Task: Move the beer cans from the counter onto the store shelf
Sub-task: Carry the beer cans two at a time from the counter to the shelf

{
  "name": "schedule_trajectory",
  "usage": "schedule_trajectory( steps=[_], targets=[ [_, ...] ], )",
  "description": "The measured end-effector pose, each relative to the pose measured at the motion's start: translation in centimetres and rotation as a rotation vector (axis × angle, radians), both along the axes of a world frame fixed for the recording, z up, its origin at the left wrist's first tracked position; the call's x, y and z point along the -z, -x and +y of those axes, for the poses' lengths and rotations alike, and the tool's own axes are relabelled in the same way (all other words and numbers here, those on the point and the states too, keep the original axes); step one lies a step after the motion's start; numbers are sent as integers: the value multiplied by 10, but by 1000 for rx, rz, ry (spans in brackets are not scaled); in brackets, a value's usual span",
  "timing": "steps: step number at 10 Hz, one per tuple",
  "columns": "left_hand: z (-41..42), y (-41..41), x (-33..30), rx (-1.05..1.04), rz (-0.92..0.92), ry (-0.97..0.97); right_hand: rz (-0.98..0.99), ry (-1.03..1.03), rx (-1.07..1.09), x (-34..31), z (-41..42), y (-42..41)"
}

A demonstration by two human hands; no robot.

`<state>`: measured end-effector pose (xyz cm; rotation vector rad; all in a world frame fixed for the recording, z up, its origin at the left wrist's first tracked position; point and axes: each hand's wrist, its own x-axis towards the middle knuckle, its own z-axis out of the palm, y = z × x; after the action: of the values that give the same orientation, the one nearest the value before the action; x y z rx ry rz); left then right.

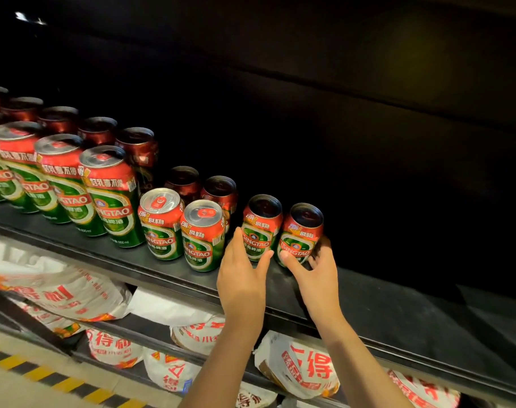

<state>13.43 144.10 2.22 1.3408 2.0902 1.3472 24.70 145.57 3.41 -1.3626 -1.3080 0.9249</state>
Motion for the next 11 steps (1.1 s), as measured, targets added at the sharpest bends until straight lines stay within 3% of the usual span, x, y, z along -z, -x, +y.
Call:
schedule_trajectory(
  steps=[4,11],
  targets=[
    [5,-11,-4,-109,-76,-26,-17,-18,-33,4,2,-2],
    [4,-14,2,-125,-111,-43,-136,-9,-55,7,4,2]
  ],
)
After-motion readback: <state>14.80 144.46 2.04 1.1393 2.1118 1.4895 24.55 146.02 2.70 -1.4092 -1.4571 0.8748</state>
